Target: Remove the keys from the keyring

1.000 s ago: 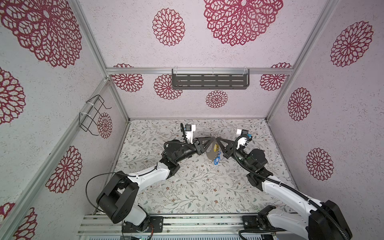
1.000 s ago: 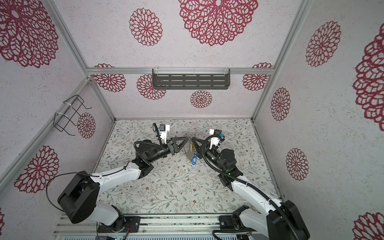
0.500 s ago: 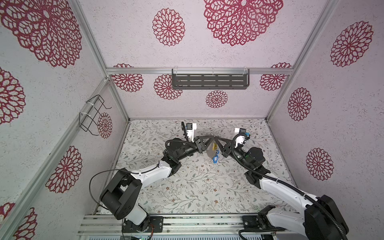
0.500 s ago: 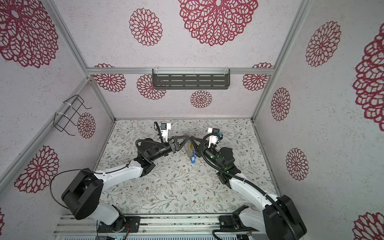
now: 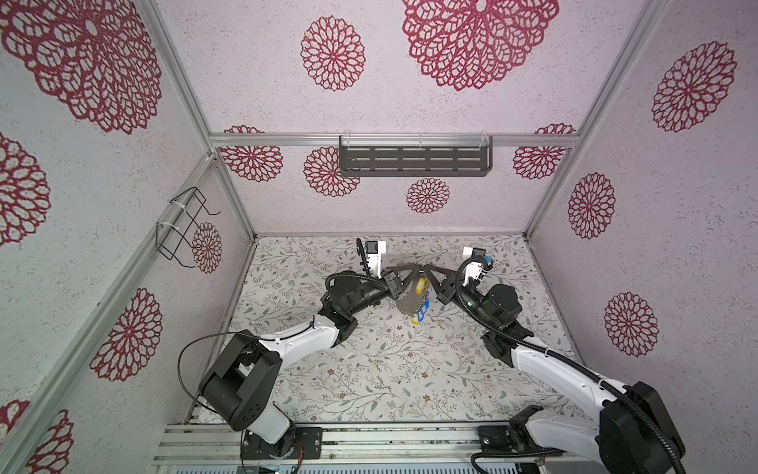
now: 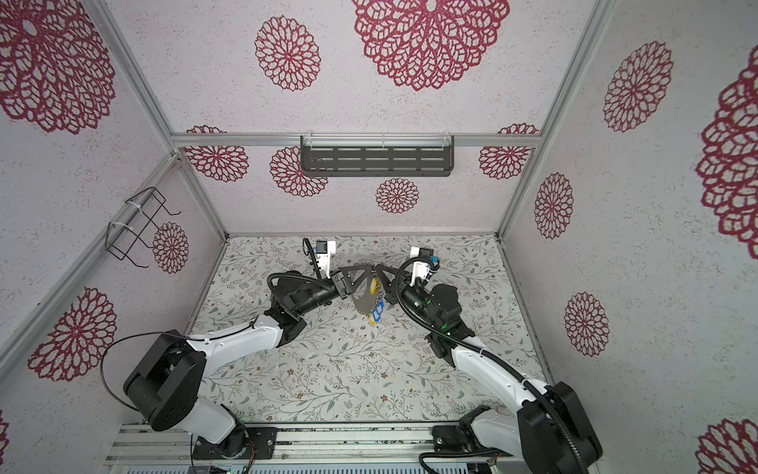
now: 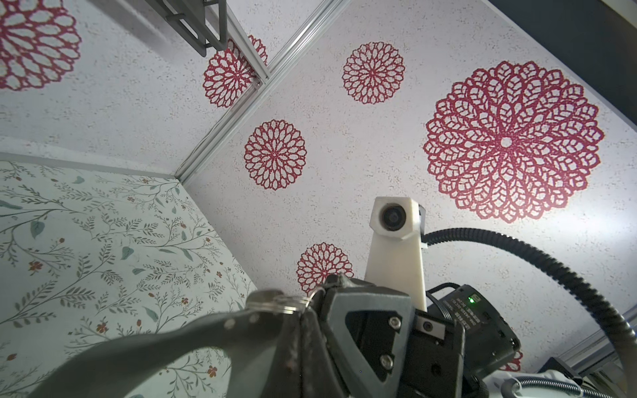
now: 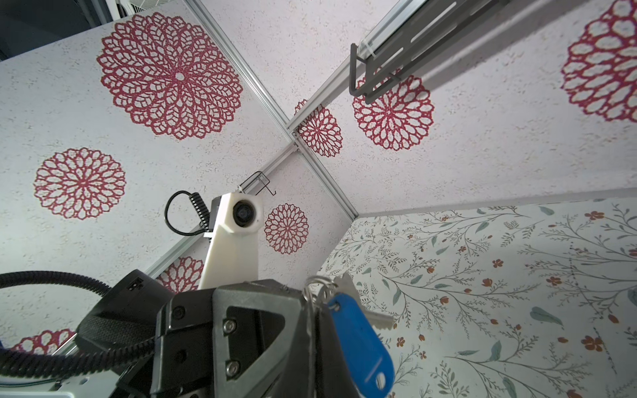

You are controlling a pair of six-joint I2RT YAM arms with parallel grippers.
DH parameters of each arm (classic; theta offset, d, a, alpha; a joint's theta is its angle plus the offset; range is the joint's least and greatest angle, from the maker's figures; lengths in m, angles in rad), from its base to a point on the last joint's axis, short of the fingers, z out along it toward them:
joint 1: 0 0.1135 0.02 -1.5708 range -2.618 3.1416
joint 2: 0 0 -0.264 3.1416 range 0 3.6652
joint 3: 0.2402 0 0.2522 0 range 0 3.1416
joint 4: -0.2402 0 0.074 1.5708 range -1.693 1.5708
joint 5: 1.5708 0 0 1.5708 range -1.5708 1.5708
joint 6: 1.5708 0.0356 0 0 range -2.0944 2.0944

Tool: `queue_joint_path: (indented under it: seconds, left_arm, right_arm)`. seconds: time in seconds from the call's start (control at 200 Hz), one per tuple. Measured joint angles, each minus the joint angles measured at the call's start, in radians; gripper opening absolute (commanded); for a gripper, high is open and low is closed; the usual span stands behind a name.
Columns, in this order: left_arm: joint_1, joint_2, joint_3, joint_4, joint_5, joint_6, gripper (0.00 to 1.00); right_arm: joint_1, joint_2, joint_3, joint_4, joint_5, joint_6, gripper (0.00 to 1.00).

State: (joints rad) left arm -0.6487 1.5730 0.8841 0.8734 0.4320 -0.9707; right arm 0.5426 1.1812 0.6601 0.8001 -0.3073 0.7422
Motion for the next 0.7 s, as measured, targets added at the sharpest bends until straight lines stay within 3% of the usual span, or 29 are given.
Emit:
queue_joint_path:
  seconds: [0.16,0.425,0.555,0.701]
  left_arm:
    - [0.003,0.000,0.000,-0.023,0.001,0.012,0.00]
    - [0.003,-0.014,0.000,-0.067,0.043,0.037,0.00]
    - [0.011,-0.040,0.000,-0.148,0.077,0.068,0.00]
    - [0.019,-0.098,0.003,-0.350,0.091,0.179,0.00]
  right_arm:
    - [0.000,0.000,0.009,-0.045,0.006,-0.011,0.00]
    - [-0.002,-0.030,0.058,-0.269,0.014,-0.110,0.43]
    - [-0.028,-0.079,0.109,-0.439,0.003,-0.185,0.47]
    - [-0.071,-0.151,0.148,-0.562,-0.025,-0.237,0.52]
